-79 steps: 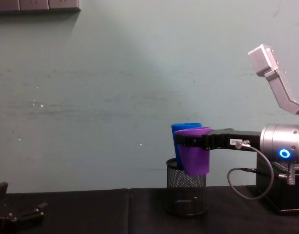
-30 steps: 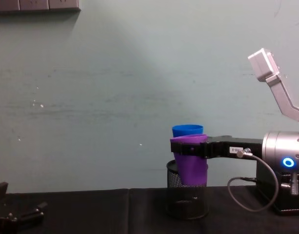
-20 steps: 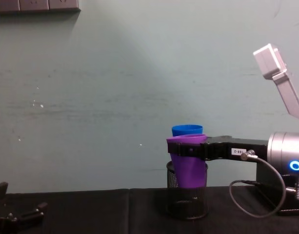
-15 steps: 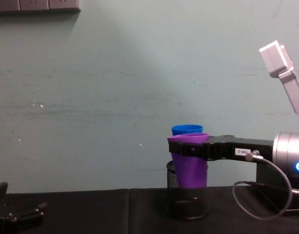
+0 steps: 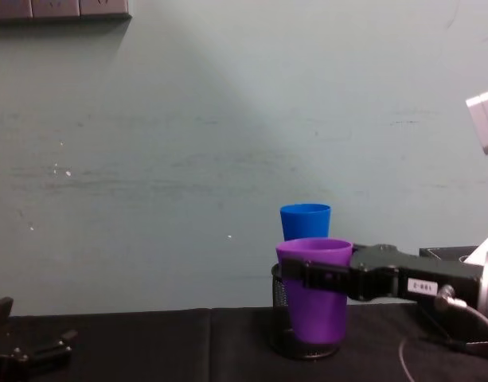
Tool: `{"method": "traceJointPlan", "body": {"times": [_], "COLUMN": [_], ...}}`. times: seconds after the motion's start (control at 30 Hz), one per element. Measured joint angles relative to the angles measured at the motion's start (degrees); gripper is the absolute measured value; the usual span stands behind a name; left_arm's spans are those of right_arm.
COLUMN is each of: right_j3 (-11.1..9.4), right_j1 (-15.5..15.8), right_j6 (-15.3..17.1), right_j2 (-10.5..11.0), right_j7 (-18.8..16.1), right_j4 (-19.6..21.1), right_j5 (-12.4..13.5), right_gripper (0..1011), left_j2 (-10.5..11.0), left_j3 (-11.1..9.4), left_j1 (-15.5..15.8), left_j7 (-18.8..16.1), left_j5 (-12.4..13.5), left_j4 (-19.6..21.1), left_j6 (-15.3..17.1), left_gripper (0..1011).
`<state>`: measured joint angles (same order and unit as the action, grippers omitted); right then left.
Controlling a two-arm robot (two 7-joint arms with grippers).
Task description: Pick up one cup with a gripper and tap it against the other cup.
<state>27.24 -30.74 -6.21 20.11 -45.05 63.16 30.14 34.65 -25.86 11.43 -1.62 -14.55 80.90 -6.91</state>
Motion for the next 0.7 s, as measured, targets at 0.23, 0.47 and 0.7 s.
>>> {"method": "traceJointPlan", "body": {"times": [0.23,0.47,0.7], "right_j3": [1.2,2.7,3.8], "right_j1": [1.5,0.3,-1.3], "right_j6": [-3.4,-6.2,-7.9], "right_j2": [1.2,0.9,-0.6], "right_j7": [-1.8,-4.1,-6.3], "right_j4": [-0.1,-5.8,-11.2], "right_j5": [0.2,-0.3,-0.8], "right_gripper": [724,724,724], "left_j2": [0.0,0.0,0.0], "left_j3": [0.0,0.0,0.0], "left_j1": [0.0,0.0,0.0], "left_j7": [0.0,0.0,0.0], "left_j5": [0.0,0.0,0.0], "left_j4": [0.0,0.0,0.0], "left_j6": [0.0,0.0,0.0], "left_gripper": [1000,1000,1000]}}
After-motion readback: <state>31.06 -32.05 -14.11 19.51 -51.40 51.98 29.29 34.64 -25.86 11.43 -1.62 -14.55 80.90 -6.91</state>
